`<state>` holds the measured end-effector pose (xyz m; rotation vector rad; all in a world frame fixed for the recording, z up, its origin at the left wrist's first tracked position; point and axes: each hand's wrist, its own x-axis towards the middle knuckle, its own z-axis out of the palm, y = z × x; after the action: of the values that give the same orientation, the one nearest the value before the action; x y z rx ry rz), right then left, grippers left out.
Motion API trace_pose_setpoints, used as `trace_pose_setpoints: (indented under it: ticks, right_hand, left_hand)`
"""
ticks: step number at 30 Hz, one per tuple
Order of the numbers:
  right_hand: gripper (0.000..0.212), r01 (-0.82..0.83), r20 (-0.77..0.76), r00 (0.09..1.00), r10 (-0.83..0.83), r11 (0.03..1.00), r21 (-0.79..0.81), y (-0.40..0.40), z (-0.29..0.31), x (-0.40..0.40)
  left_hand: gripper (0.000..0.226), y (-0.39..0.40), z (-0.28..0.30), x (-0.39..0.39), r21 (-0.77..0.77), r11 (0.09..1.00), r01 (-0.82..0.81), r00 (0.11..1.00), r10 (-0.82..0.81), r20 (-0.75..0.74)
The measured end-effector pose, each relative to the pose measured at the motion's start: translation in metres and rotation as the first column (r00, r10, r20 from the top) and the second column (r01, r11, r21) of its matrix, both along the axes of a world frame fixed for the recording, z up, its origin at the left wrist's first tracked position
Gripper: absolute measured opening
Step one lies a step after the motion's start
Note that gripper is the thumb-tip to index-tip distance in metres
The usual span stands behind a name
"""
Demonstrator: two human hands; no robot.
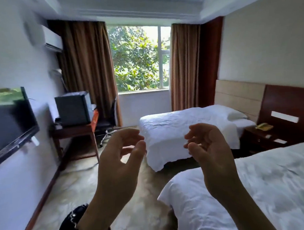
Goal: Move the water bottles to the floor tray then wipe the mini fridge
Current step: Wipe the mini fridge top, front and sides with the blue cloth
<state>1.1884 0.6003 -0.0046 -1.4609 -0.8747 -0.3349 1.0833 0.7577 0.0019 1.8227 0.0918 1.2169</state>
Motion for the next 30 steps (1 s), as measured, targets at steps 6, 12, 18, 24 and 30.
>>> trace_pose_setpoints:
  ticks: [6, 12, 18, 24, 30]
  right_hand:
    - [0.028, -0.137, 0.027, 0.99, 0.138, 0.99, -0.027, 0.094, 0.007, 0.067]
    - [0.034, -0.259, 0.039, 0.965, 0.258, 0.966, 0.005, 0.164, -0.008, 0.166]
    - [0.023, -0.344, 0.018, 0.939, 0.343, 0.939, 0.029, 0.227, -0.006, 0.283]
    - [0.022, -0.437, 0.027, 0.899, 0.437, 0.891, 0.122, 0.305, 0.01, 0.366]
    - [0.026, -0.505, 0.015, 0.86, 0.509, 0.848, 0.16, 0.414, -0.006, 0.43]
  left_hand:
    - [0.029, 0.08, 0.004, 0.05, -0.045, 0.991, -0.128, 0.991, 0.13, 0.024]
    - [0.027, 0.129, -0.007, 0.133, -0.054, 0.979, -0.195, 0.979, 0.197, 0.046]
    - [0.031, 0.174, 0.0, 0.237, -0.051, 0.955, -0.292, 0.954, 0.294, 0.053]
    - [0.031, 0.238, 0.01, 0.308, -0.032, 0.923, -0.383, 0.922, 0.384, 0.047]
    - [0.03, 0.339, -0.006, 0.367, -0.052, 0.901, -0.431, 0.899, 0.434, 0.062]
